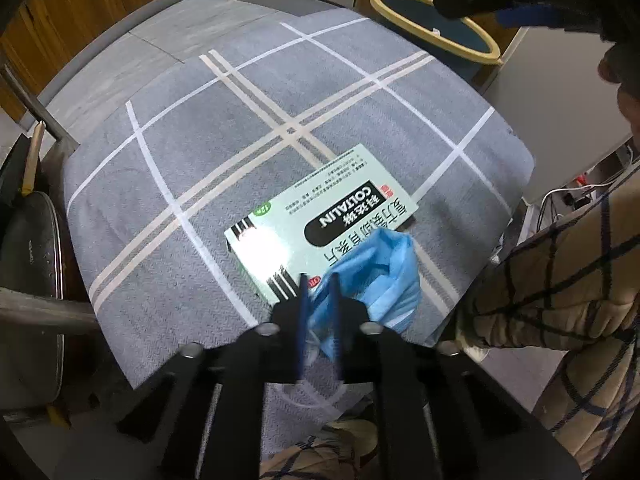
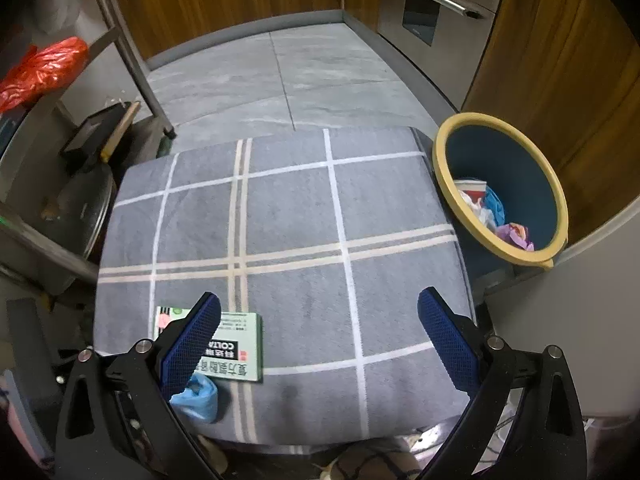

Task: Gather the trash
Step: 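Grasp the blue mask with the left tool while the right tool grasps the COLTALIN box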

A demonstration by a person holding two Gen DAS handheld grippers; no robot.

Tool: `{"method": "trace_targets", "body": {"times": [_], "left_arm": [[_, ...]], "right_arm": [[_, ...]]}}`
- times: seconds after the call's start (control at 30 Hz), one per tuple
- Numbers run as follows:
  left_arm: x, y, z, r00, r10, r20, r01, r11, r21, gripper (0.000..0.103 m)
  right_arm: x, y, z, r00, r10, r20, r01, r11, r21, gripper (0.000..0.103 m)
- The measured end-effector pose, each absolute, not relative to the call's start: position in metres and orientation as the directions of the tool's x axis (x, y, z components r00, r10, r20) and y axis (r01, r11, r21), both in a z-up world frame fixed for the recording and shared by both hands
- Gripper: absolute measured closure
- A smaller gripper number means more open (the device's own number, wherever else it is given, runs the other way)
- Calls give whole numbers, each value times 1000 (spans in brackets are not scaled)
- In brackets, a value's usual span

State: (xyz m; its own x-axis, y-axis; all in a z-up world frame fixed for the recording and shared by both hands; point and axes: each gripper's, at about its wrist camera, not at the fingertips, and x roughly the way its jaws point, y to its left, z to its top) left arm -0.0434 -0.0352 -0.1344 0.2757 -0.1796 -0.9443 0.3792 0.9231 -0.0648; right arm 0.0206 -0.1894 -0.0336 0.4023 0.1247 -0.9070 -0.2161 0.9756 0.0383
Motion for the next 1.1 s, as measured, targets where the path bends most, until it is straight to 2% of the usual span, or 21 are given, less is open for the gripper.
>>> {"method": "trace_targets", "body": {"times": [0.2,0.43,0.6,0.83,1.1], "left_arm": [[-40,-34,-118,333,-197,-922,386,921,-58,100],[-25,-7,-79,468,-187,-864,294,955,-48,100],[-9,9,-52,530,-173,-830,267,963,-30,100],[11,34,-17,585,-170,-793,259,966,-15,100],[25,47,-29,566,-246,-787,243,962,-126,100]], "right_arm": [[22,-189,-39,389,117,-914,-223,974,30,5],[18,-174,-46,382,107,-918,-310,950,-19,5],[14,-162,-49,364,178,-914,-380,925,29,5],[1,-124,-64,313,266,-912,-614,789,20,5],[-24,-81,-100,228,289,-930,-844,535,-41,5]]}}
